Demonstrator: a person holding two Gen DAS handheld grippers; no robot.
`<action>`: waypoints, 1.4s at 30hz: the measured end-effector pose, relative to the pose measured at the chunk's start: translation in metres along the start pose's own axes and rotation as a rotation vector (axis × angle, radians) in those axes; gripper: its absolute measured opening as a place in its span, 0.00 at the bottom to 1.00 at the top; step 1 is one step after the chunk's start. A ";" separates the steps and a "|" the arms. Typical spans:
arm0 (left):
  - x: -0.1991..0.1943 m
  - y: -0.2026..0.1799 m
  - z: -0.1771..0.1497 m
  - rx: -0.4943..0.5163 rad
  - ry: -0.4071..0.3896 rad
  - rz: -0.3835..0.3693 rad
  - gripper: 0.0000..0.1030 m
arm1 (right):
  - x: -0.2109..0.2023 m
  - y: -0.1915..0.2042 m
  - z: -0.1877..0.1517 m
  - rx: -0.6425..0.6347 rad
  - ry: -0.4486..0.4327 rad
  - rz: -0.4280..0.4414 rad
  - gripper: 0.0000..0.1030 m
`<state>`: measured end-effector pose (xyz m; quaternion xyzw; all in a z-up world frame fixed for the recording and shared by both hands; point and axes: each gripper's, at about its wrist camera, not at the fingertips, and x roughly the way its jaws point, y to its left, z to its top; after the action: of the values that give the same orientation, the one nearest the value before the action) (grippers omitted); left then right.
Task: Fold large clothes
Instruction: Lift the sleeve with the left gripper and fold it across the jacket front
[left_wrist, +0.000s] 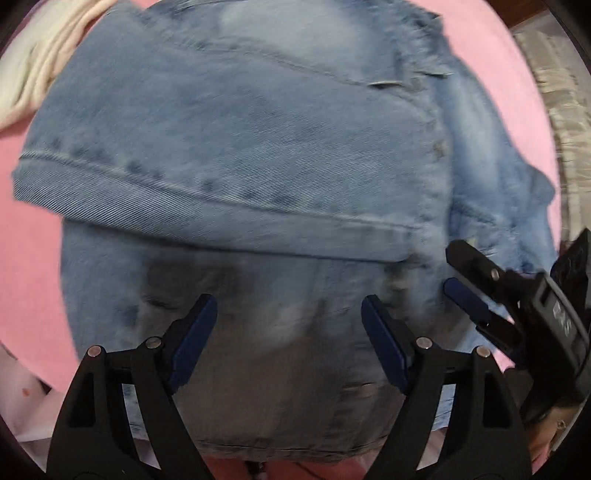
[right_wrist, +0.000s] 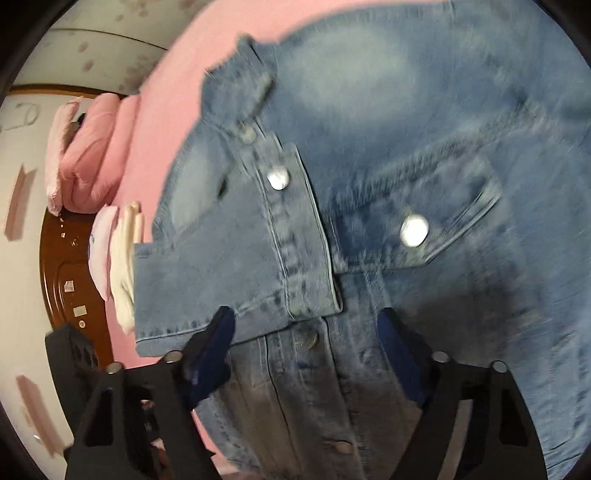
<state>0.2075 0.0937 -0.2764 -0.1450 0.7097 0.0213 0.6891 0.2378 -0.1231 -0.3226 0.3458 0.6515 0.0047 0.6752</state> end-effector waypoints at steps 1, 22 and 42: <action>0.001 0.006 -0.001 -0.001 0.001 0.041 0.76 | 0.011 -0.002 0.001 0.015 0.026 0.003 0.72; -0.014 0.153 0.015 -0.169 -0.032 0.294 0.58 | -0.016 0.093 0.028 -0.319 -0.126 0.167 0.11; -0.048 0.270 0.002 -0.348 -0.219 0.029 0.33 | -0.013 0.006 0.071 -0.038 -0.273 -0.169 0.16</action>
<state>0.1459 0.3609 -0.2749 -0.2482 0.6182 0.1692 0.7264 0.3006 -0.1571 -0.3153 0.2744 0.5801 -0.0869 0.7620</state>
